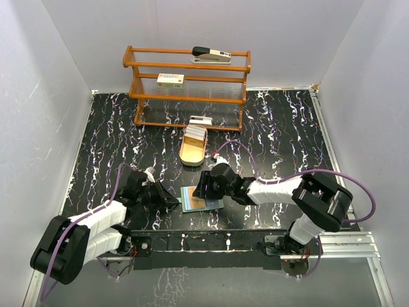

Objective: Put the credit cards into the card holder

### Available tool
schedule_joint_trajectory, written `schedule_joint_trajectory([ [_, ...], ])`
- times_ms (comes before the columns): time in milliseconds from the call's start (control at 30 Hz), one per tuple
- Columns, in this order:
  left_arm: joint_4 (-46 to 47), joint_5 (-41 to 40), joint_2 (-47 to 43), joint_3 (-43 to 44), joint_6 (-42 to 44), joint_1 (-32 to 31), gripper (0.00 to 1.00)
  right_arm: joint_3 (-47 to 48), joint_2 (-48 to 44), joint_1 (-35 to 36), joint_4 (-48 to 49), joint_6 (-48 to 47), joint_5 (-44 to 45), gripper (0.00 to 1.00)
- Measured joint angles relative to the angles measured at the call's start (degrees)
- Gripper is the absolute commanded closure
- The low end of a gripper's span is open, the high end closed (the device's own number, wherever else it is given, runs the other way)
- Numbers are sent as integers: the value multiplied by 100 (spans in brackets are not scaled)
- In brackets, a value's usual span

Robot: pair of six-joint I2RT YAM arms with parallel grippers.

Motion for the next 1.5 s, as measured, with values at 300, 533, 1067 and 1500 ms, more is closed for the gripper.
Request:
schedule_joint_trajectory([
  [300,57,2,52,0,0,2,100,15,24,129,48,149,-116,53],
  [533,166,24,144,0,2,2,100,13,61,131,197,177,-238,54],
  [1067,-59,-48,251,203,232,-26,79,208,-162,153,-457,-584,-105,51],
  [1500,-1499,-737,-612,831,743,-26,54,2404,-105,-11,-2011,-3220,1237,49],
])
